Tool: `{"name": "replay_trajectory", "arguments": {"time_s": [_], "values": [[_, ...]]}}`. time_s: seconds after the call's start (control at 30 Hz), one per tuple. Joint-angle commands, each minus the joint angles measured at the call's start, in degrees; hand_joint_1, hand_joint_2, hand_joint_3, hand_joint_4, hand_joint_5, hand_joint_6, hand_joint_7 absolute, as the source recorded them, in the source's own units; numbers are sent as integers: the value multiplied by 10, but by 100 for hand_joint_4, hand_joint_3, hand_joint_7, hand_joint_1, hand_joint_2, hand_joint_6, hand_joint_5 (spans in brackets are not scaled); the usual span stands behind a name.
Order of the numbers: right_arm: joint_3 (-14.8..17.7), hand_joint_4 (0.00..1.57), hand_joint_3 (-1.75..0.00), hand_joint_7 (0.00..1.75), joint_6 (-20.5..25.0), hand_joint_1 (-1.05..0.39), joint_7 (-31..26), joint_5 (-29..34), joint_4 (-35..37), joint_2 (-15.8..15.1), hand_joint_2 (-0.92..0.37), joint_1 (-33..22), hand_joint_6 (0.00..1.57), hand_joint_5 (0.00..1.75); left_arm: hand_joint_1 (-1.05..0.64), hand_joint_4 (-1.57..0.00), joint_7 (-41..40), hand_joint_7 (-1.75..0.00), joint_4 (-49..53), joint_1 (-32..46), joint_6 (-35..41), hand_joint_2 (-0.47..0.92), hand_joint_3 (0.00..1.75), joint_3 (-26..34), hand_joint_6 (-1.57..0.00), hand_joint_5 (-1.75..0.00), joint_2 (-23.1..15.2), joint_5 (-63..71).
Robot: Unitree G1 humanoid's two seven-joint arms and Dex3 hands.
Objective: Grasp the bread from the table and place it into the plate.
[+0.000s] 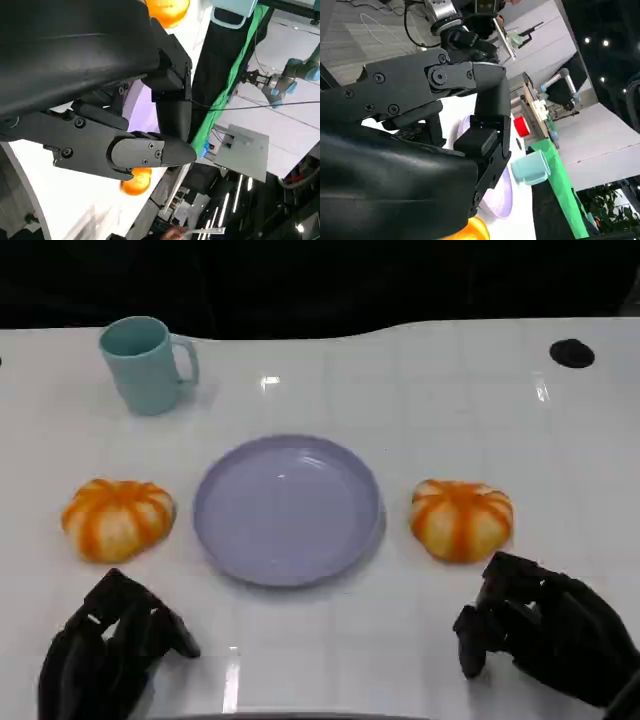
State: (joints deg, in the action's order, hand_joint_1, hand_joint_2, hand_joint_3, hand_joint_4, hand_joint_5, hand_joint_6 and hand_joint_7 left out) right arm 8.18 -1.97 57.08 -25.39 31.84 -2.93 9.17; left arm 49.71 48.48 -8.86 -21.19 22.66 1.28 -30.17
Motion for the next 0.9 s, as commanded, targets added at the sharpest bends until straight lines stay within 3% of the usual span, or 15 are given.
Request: {"name": "replay_trajectory", "arguments": {"time_s": [0.03,0.6,0.9], "values": [[0,73,-34,121,-9,-48,-2,2,-7,-9,-92,-4,68,155,-59,-63,-4,-149,-10,6,0,92,31,1,-51,-175,-7,-1],[-2,72,-36,121,-6,-47,-6,1,-15,-12,-92,-8,68,158,-59,-63,-12,-155,-19,9,3,92,30,0,-48,-175,-2,-3],[-3,61,-28,107,-20,-46,-8,3,-36,-12,-92,-10,64,156,-59,-62,-10,-157,-22,11,1,92,32,-2,-46,-175,0,-2]]}}
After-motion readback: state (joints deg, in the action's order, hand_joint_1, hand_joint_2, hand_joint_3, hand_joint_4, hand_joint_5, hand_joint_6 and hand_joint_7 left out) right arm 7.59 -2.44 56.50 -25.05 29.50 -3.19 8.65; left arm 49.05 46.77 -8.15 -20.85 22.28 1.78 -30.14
